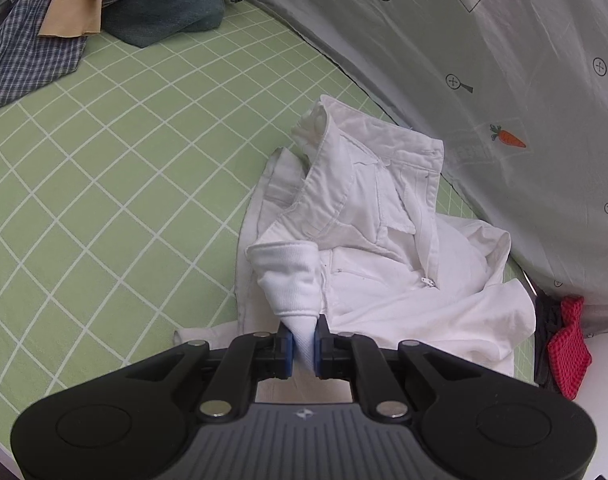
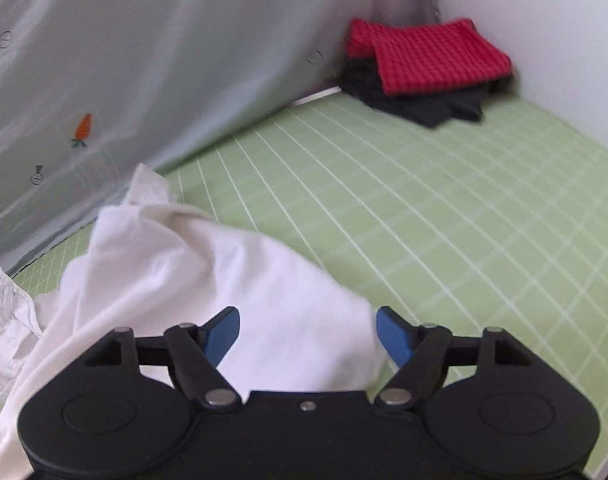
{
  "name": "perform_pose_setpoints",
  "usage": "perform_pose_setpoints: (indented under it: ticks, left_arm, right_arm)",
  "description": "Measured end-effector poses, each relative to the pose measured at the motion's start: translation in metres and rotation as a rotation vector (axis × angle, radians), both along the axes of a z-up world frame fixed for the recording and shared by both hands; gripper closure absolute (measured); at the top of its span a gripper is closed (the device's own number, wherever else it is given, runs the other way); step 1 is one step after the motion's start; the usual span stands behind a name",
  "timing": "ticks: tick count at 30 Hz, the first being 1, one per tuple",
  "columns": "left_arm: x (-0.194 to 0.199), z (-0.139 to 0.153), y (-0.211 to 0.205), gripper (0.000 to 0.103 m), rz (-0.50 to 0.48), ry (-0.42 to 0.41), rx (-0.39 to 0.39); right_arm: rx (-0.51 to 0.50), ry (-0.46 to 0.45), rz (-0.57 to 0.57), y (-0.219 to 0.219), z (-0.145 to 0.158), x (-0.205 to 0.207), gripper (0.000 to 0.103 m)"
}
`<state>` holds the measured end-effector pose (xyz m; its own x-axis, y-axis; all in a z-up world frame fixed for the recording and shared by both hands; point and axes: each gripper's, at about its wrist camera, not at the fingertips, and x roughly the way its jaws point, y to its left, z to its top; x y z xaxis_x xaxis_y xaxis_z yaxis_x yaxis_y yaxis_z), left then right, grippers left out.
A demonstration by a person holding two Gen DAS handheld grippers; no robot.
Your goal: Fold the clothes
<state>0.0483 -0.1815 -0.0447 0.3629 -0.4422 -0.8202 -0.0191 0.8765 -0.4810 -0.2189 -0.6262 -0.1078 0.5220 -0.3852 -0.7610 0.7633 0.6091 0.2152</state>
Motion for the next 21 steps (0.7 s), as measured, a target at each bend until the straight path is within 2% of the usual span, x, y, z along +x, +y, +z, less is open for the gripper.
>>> perform_pose_setpoints:
  ticks: [2,10,15,17,19,21]
  left_arm:
    - [0.008,0.002,0.0,0.092,-0.004,0.004,-0.007]
    - [0.039,0.013,-0.004,0.093,-0.005,-0.018,-0.034]
    - [0.057,0.016,-0.013,0.093,-0.036,-0.044,-0.019]
    - [0.062,0.013,-0.014,0.093,-0.041,-0.039,-0.023]
    - [0.067,0.008,-0.013,0.093,-0.042,-0.027,-0.03]
    - [0.073,0.002,-0.012,0.093,-0.042,-0.012,-0.035]
  right_arm:
    - [0.028,0.025,-0.023,0.005,-0.013,-0.013,0.022]
    - [0.041,0.106,0.013,0.028,-0.034,-0.018,0.021]
    - [0.01,0.16,0.069,0.042,-0.041,0.009,0.021]
    - [0.011,0.172,0.056,0.041,-0.046,0.02,0.021]
    - [0.006,0.176,0.04,0.039,-0.049,0.027,0.015]
    - [-0.011,0.178,0.036,0.039,-0.049,0.034,0.019]
